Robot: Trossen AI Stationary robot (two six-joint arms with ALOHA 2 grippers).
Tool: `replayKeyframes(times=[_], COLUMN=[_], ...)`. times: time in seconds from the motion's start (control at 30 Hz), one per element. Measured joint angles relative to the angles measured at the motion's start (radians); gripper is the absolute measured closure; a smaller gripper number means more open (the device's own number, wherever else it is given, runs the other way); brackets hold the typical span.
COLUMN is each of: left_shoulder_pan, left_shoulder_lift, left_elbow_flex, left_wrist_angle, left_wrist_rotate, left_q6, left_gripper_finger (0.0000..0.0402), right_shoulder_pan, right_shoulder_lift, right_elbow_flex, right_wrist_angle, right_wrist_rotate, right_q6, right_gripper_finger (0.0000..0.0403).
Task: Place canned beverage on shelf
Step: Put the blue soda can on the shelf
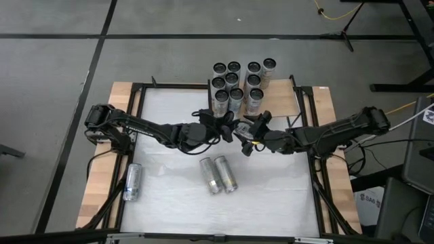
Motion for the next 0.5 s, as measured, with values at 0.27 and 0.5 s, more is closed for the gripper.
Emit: replayKeyframes(times=[0.27, 0.5], left_shoulder_pan=[0.0, -0.001], left_shoulder_lift=[0.0, 0.0], left_elbow_flex=[0.0, 0.0], left_wrist_angle=[-0.041, -0.049], left_wrist_rotate=[0.0, 0.01], left_q6=[-0.013, -0.012], left_gripper_finger=[0.0159, 0.0157], right_shoulder_pan=[0.0, 0.0], right_shoulder_lift=[0.044, 0.043], right_elbow_flex=[0.0, 0.0], right_wrist_angle=[0.042, 0.04], right_wrist_rotate=[0.027, 0.025], right_q6=[-0.019, -0.019], right_gripper_finger=[0.0034, 0.0084])
